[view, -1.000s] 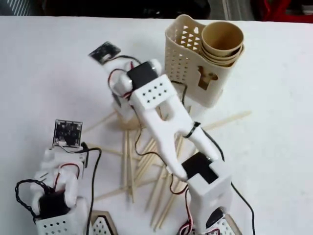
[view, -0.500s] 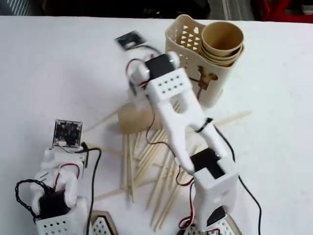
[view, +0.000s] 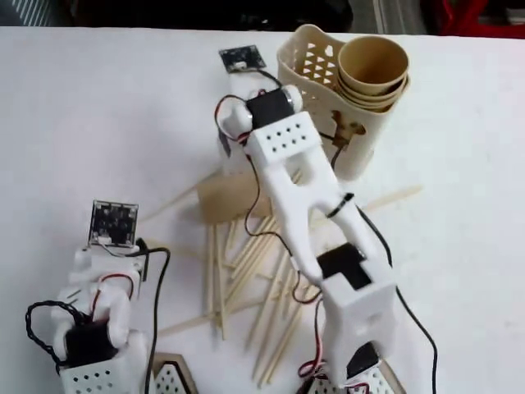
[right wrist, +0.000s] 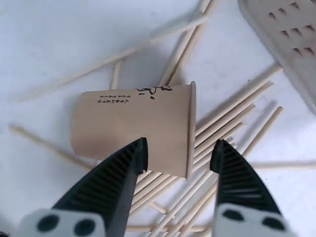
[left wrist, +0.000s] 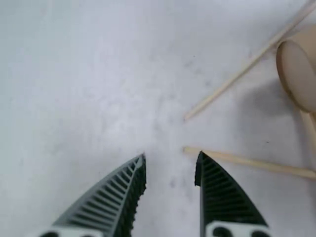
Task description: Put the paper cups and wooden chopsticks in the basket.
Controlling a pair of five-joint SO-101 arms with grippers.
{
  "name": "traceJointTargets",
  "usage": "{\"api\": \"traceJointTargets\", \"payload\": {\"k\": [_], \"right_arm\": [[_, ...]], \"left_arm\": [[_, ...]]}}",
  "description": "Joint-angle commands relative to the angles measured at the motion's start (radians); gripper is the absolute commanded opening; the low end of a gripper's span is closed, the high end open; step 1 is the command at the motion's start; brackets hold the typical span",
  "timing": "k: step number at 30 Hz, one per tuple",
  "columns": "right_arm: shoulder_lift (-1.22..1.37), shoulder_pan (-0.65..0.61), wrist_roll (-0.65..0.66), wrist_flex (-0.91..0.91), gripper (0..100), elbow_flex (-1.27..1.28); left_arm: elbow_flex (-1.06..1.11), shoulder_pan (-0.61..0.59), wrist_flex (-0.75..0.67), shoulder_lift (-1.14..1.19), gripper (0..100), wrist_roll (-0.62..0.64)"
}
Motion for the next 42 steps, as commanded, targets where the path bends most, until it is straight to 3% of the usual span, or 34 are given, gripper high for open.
{"api": "traceJointTargets", "payload": {"k": [1, 9, 15, 24, 38, 42], "right_arm": [[0.038, 0.015, -0.017, -0.005, 21.9, -0.068], [0.162, 0.013, -0.017, 0.018, 21.6, -0.178], [0.231, -0.001, -0.008, 0.068, 9.4, -0.282], [0.232, -0.039, 0.087, 0.076, 1.9, -0.318], [-0.039, -0.079, 0.172, 0.081, 2.1, -0.129], [-0.12, -0.059, 0.328, 0.081, 2.2, -0.028]], "left_arm": [[-0.003, -0.007, -0.02, -0.008, 17, 0.008], [-0.003, -0.007, -0.02, -0.008, 17, 0.008], [-0.003, -0.007, -0.02, -0.008, 17, 0.008], [0.008, -0.007, -0.031, -0.008, 17, -0.028], [0.008, -0.007, -0.031, -0.008, 17, -0.044], [0.008, -0.007, -0.031, -0.008, 17, -0.044]]}}
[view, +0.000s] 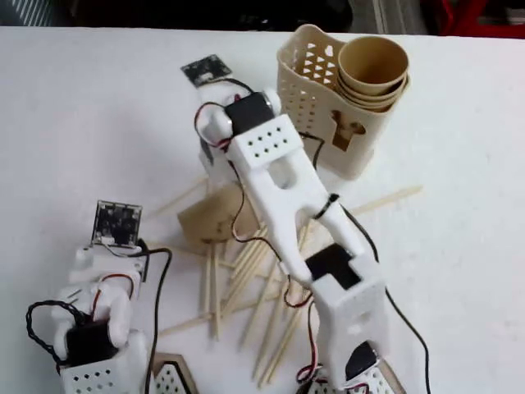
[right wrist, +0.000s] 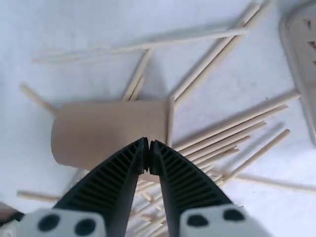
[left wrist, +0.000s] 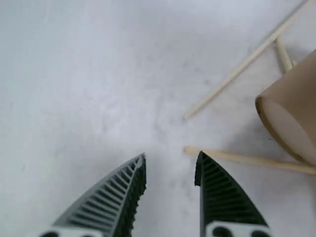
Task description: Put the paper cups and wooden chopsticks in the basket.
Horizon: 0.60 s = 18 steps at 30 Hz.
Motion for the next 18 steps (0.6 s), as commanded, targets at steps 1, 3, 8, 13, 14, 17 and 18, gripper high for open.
{"api": "traceJointTargets", "payload": {"k": [1, 3, 8, 13, 14, 17, 18], "right_arm": [[-0.122, 0.028, 0.152, 0.007, 2.8, 0.055], [-0.143, 0.07, 0.244, 0.007, 6.7, 0.086], [-0.134, 0.199, 0.514, 0.004, 18.8, 0.109], [-0.059, 0.226, 0.786, 0.004, 20.4, 0.109], [-0.045, 0.223, 0.816, 0.002, 20.4, 0.109], [-0.021, 0.196, 0.879, 0.001, 20.5, 0.109], [-0.015, 0.188, 0.895, 0.001, 20.5, 0.109]], "left_arm": [[-0.003, -0.007, -0.021, -0.008, 17, -0.011], [-0.003, -0.007, -0.021, -0.008, 17, -0.011], [-0.003, -0.007, -0.021, -0.008, 17, -0.011], [-0.003, -0.007, -0.021, -0.008, 17, -0.011], [-0.003, -0.007, -0.021, -0.008, 17, -0.011], [-0.003, -0.007, -0.021, -0.008, 17, -0.011], [-0.003, -0.007, -0.021, -0.008, 17, -0.011]]}}
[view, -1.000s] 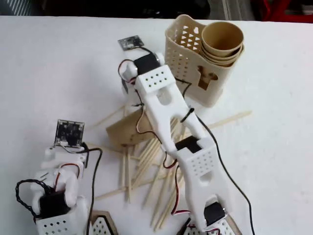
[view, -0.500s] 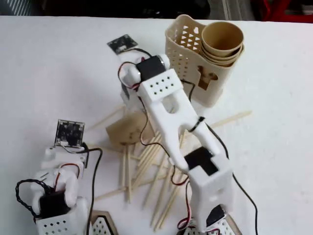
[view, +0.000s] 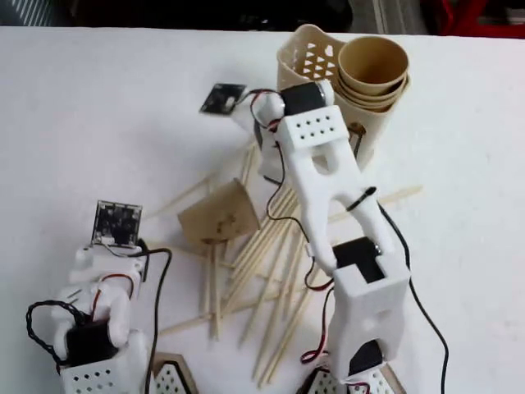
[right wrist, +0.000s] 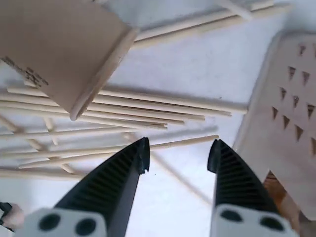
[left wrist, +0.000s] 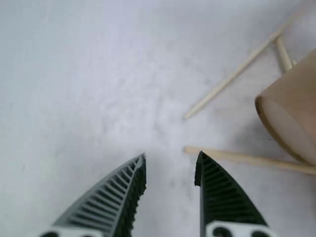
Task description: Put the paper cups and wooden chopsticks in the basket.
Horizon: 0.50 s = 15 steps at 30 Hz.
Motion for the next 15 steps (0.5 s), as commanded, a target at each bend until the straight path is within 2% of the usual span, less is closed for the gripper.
{"api": "traceJointTargets", "payload": {"k": [1, 5, 12, 15], "right_arm": [[0.002, -0.033, 0.077, 0.001, 20.6, -0.006], [0.005, -0.073, 0.152, 0.001, 20.7, -0.006], [0.013, -0.131, 0.178, -0.031, 24.9, -0.003], [0.005, -0.157, 0.235, -0.07, 24.9, 0.049]], "left_arm": [[-0.003, -0.007, -0.021, -0.008, 17, -0.011], [-0.003, -0.007, -0.021, -0.008, 17, -0.012], [-0.003, -0.007, -0.021, -0.008, 17, -0.012], [-0.003, -0.007, -0.021, -0.008, 17, -0.012]]}}
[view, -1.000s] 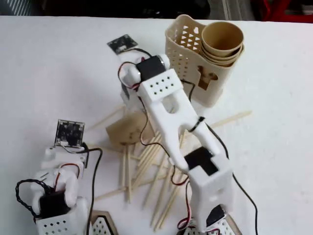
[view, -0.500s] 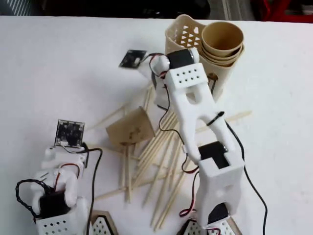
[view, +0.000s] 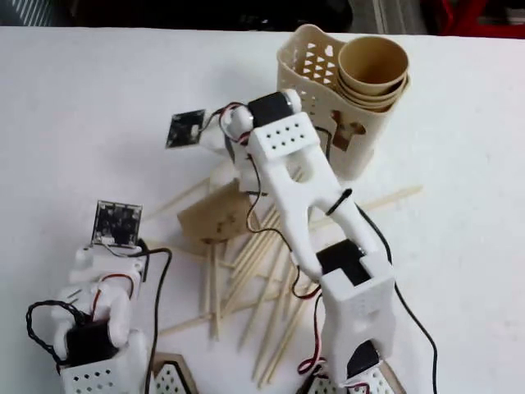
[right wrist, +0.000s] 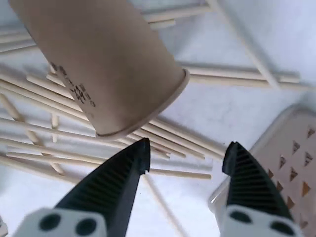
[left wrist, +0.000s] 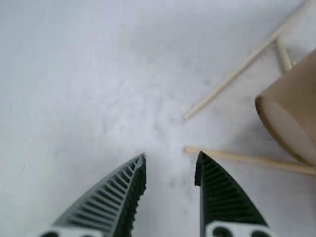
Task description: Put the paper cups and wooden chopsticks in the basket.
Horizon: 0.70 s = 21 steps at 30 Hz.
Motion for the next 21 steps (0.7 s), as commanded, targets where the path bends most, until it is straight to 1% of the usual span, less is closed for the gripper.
{"api": "traceJointTargets", "payload": {"k": [1, 5, 9, 15, 18, 21], "right_arm": [[-0.015, -0.041, 0.057, -0.047, 24.9, 0.048], [-0.019, -0.07, 0.103, -0.107, 24.8, 0.13], [-0.035, -0.108, 0.114, -0.111, 24.8, 0.146], [-0.105, -0.163, 0.101, -0.11, 24.8, 0.146], [-0.122, -0.194, 0.054, -0.114, 24.8, 0.146], [-0.113, -0.222, 0.037, -0.116, 24.5, 0.146]], "left_arm": [[-0.003, -0.007, -0.021, -0.008, 17, -0.012], [-0.003, -0.007, -0.021, -0.008, 17, -0.012], [-0.003, -0.005, -0.023, -0.008, 17, -0.012], [-0.003, -0.004, -0.023, -0.008, 17, -0.012], [-0.003, -0.002, -0.023, -0.008, 17, -0.012], [-0.003, -0.002, -0.023, -0.008, 17, -0.012]]}}
